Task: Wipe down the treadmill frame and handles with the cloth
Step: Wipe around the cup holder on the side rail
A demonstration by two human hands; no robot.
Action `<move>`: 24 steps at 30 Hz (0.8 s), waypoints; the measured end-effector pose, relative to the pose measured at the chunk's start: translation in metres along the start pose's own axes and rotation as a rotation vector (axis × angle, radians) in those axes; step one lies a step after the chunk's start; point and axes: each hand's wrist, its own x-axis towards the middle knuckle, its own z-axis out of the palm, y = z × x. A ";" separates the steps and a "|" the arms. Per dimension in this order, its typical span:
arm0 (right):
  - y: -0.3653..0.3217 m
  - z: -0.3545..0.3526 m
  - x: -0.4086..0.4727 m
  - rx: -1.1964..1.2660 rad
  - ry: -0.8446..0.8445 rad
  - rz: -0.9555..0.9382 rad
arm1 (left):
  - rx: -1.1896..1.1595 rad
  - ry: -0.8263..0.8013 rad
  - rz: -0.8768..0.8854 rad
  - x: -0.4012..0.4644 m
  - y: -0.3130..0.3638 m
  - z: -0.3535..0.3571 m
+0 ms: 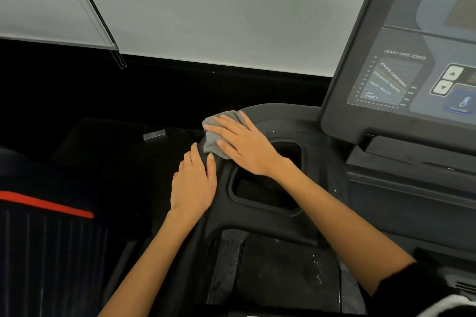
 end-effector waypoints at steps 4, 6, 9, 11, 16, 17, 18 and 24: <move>0.026 -0.012 -0.025 -0.096 -0.015 0.146 | 0.012 -0.014 0.007 0.012 0.005 0.001; 0.038 -0.018 -0.033 -0.145 0.001 0.232 | 0.013 -0.025 0.011 0.019 0.008 0.001; 0.053 -0.026 -0.038 -0.173 0.027 0.392 | -0.006 -0.023 0.021 0.023 0.010 0.001; 0.056 -0.026 -0.034 -0.139 0.043 0.526 | -0.018 -0.025 0.016 0.024 0.010 0.002; 0.037 -0.014 -0.001 -0.099 0.111 0.731 | -0.051 -0.035 0.000 0.021 0.007 0.001; 0.030 -0.013 0.006 -0.088 0.107 0.727 | -0.070 -0.045 -0.002 0.020 0.006 0.000; 0.023 -0.011 0.013 -0.078 0.100 0.705 | -0.090 -0.053 -0.003 0.018 0.005 0.000; -0.050 0.010 0.033 -0.067 0.069 0.456 | -0.417 0.081 -0.026 0.001 0.004 -0.009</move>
